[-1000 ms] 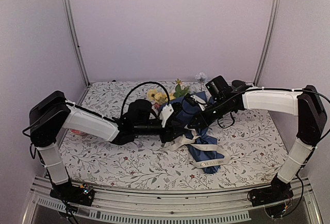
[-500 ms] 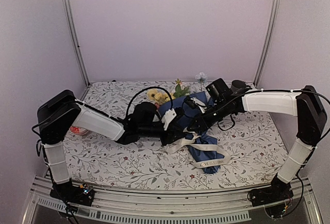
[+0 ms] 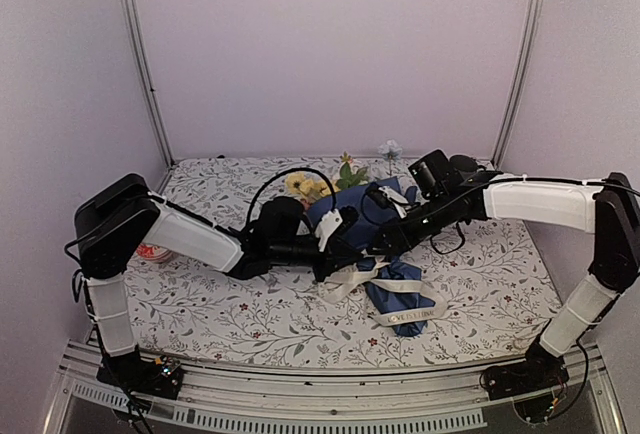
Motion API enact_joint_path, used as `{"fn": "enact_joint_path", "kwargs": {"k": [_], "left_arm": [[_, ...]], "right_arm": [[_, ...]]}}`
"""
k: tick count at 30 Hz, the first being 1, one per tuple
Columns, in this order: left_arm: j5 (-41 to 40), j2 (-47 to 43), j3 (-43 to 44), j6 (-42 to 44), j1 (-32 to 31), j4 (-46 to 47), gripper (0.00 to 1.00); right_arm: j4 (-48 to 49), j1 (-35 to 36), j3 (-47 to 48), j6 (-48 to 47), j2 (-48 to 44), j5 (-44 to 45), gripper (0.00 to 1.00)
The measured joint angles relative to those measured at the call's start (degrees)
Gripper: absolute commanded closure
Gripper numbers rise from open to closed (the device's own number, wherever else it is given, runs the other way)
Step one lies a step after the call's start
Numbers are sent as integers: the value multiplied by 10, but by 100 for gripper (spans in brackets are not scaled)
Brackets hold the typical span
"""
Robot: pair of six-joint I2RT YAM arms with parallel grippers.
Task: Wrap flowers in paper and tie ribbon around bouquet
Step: Cross the half-tied ribbon over the folded bouquet.
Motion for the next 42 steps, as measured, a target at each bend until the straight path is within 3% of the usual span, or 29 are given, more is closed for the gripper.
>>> {"fn": "enact_joint_path", "kwargs": {"k": [10, 17, 19, 26, 33, 36, 39, 42], "left_arm": [[5, 0, -8, -14, 0, 19, 100], [5, 0, -15, -15, 1, 29, 100], [5, 0, -15, -15, 1, 31, 100], [6, 0, -17, -16, 1, 37, 100], [6, 0, -22, -16, 1, 39, 100], [6, 0, -23, -17, 1, 39, 100], [7, 0, -23, -17, 1, 39, 100], [7, 0, -23, -17, 1, 39, 100]], "right_arm": [[-84, 0, -80, 116, -143, 163, 54], [-153, -23, -167, 215, -213, 197, 59], [-156, -28, -181, 231, -211, 197, 58], [-138, -30, -205, 231, -171, 183, 41], [-104, -30, -199, 211, -111, 184, 37], [-101, -30, -199, 211, -89, 185, 30], [-101, -30, -198, 211, -85, 195, 30], [-96, -30, -189, 211, -76, 210, 38]]}}
